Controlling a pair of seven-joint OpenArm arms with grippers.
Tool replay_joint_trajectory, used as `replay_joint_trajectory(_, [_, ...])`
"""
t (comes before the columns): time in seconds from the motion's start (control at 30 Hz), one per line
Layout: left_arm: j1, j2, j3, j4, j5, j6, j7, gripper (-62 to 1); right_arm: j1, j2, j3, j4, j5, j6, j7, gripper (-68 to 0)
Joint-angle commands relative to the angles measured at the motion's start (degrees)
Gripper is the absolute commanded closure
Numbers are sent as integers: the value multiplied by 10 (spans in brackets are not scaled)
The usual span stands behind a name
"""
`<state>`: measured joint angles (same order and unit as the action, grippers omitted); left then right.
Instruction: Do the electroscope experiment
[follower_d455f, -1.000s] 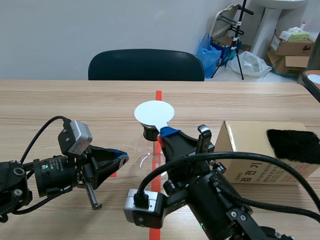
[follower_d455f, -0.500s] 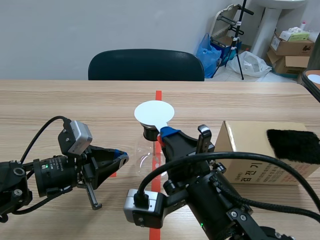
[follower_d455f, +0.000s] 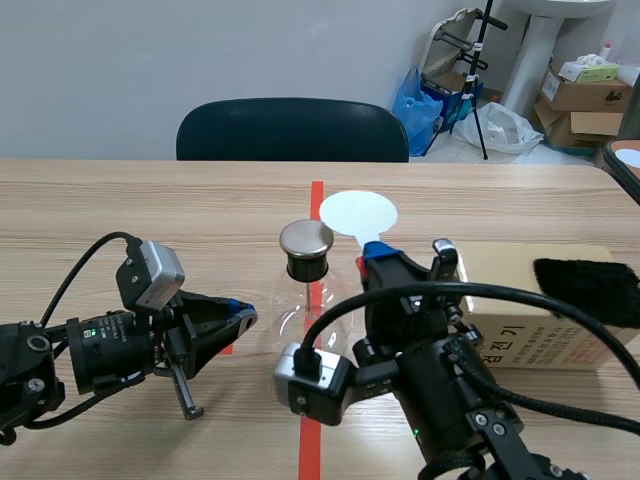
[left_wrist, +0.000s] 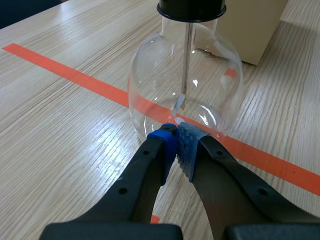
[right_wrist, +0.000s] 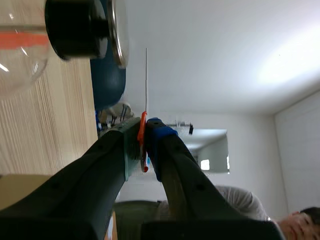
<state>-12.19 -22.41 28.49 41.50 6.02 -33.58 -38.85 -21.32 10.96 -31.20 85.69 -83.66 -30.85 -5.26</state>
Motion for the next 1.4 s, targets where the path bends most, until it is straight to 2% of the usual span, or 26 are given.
replay_joint_trajectory(0.0, [0,-5,-1,12,-4,0,-8,-30,5,3,2,5,0,-8,-21,-13])
replay_joint_trajectory(0.23, [0,-5,-1,12,-4,0,-8,-30,5,3,2,5,0,-8,-131,-13])
replay_joint_trajectory(0.37, [0,-5,-1,12,-4,0,-8,-30,5,3,2,5,0,-8,-178,-13])
replay_joint_trajectory(0.53, [0,-5,-1,12,-4,0,-8,-30,5,3,2,5,0,-8,-210,-13])
replay_joint_trajectory(0.7, [0,-5,-1,12,-4,0,-8,-30,5,3,2,5,0,-8,-216,-13])
replay_joint_trajectory(0.97, [0,-5,-1,12,-4,0,-8,-30,5,3,2,5,0,-8,-167,-13])
replay_joint_trajectory(1.37, [0,-5,-1,12,-4,0,-8,-30,5,3,2,5,0,-8,-9,-13])
